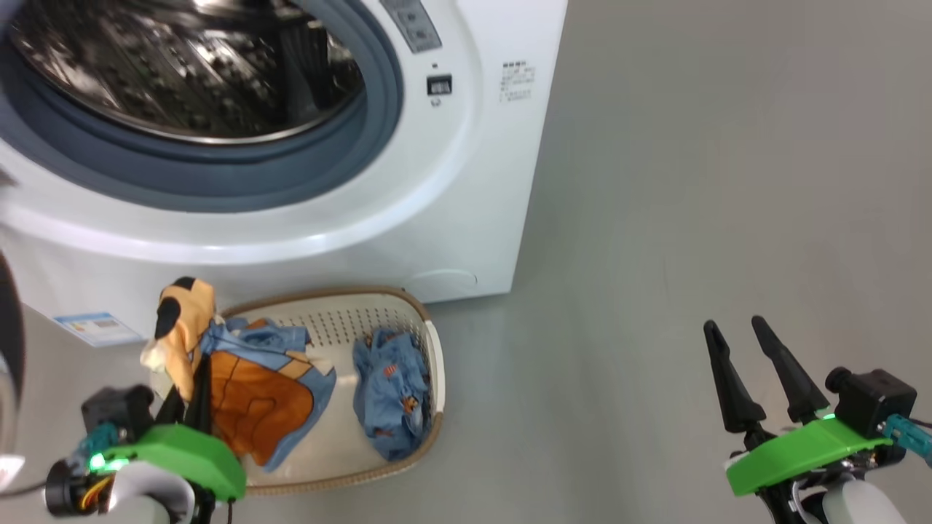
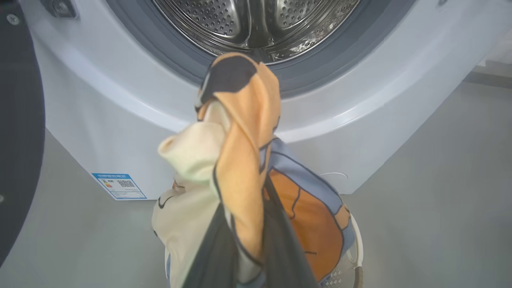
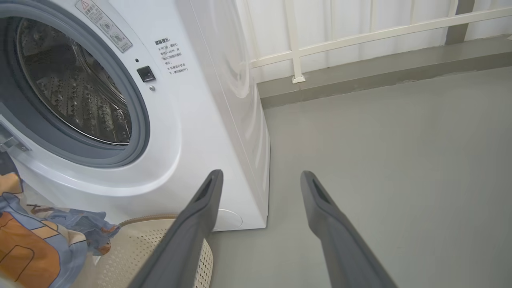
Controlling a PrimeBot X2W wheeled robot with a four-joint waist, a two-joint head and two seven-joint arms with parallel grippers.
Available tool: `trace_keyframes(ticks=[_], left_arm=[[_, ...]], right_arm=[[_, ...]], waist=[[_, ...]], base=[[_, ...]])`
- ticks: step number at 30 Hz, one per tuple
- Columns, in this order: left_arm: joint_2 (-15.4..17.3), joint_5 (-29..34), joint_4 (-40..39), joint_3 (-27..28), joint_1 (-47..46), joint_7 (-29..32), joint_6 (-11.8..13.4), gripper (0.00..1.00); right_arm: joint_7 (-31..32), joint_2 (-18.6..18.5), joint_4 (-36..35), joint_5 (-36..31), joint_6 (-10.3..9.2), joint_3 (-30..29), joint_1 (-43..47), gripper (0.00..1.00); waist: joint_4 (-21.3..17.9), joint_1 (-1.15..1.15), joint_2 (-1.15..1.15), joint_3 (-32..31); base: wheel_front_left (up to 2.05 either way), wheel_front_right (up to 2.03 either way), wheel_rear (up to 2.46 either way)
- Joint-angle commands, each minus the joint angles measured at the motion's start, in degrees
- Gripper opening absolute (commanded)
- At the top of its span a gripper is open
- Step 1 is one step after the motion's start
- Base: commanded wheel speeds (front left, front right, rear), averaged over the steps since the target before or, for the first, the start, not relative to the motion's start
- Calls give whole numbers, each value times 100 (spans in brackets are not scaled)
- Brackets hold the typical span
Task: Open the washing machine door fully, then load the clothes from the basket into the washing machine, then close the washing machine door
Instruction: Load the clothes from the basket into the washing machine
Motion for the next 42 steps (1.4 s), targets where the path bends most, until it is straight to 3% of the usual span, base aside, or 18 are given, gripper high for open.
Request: trace_keyframes(ticks=[1, 11, 24, 34, 42], left_arm=[[132, 82, -283, 224, 132, -77, -17, 0], [-90, 276, -1767, 607, 1123, -77, -39, 0], [-299, 347, -3111, 890, 2295, -77, 45, 0], [-317, 315, -3287, 822, 2242, -77, 91, 0], [-318, 302, -3302, 724, 1527, -78, 37, 0]], right_arm=[[-27, -94, -110, 64, 9, 73, 101, 100], [-27, -126, -120, 60, 9, -34, 390, 100], [-27, -113, -173, 59, 9, -141, 581, 100], [-27, -58, -225, 43, 9, -205, 524, 100], [-27, 57, -277, 42, 9, -250, 377, 100]], waist=[[111, 0, 0, -328], [147, 0, 0, -711], [62, 0, 0, -827], [63, 0, 0, -610], [25, 0, 0, -189]], base=[[0, 0, 0], [0, 0, 0], [0, 0, 0], [0, 0, 0], [0, 0, 0]])
